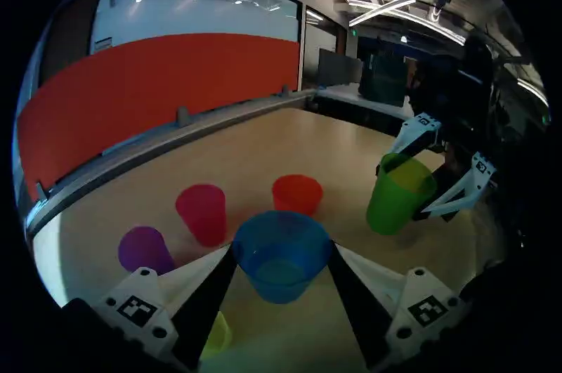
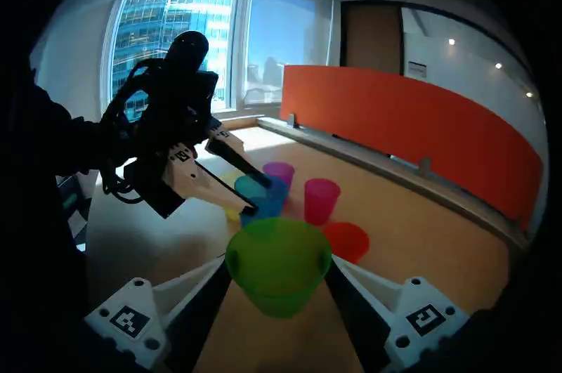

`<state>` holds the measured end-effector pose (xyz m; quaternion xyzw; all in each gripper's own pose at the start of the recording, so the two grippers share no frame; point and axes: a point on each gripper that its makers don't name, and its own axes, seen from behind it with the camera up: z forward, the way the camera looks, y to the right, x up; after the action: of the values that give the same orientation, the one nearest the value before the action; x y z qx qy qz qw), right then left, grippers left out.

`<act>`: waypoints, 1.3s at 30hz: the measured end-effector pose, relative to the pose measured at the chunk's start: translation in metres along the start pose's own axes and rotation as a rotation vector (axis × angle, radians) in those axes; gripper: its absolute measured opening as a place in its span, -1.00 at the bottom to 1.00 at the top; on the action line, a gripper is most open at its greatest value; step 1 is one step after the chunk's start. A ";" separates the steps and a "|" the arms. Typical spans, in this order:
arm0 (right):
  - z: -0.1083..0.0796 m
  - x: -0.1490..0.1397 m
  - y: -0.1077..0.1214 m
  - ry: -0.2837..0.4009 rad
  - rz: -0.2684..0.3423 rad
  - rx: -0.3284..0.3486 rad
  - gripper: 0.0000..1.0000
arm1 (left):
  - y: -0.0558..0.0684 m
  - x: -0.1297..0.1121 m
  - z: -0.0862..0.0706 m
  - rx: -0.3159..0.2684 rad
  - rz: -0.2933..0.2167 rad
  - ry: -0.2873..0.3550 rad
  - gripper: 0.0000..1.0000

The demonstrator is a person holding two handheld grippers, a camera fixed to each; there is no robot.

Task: Pour water

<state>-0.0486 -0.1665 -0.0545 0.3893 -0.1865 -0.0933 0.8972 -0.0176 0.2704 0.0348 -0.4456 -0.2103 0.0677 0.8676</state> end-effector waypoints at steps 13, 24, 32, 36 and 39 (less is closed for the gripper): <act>0.005 0.038 -0.020 0.075 0.009 0.010 0.82 | -0.015 0.046 -0.068 0.083 0.007 0.171 0.77; 0.013 0.072 -0.032 0.142 0.011 0.025 0.82 | -0.027 0.074 -0.119 0.154 0.049 0.287 0.77; 0.024 0.087 -0.046 0.168 0.016 0.054 0.82 | -0.035 0.080 -0.143 0.187 0.034 0.334 0.77; 0.029 0.094 -0.052 0.177 0.006 0.066 0.82 | -0.039 0.081 -0.152 0.202 0.032 0.351 0.77; 0.032 0.099 -0.056 0.184 -0.002 0.073 0.82 | -0.042 0.082 -0.158 0.211 0.032 0.361 0.77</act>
<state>0.0276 -0.2567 -0.0495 0.4289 -0.1061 -0.0512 0.8957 0.1210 0.1531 0.0120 -0.3605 -0.0361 0.0219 0.9318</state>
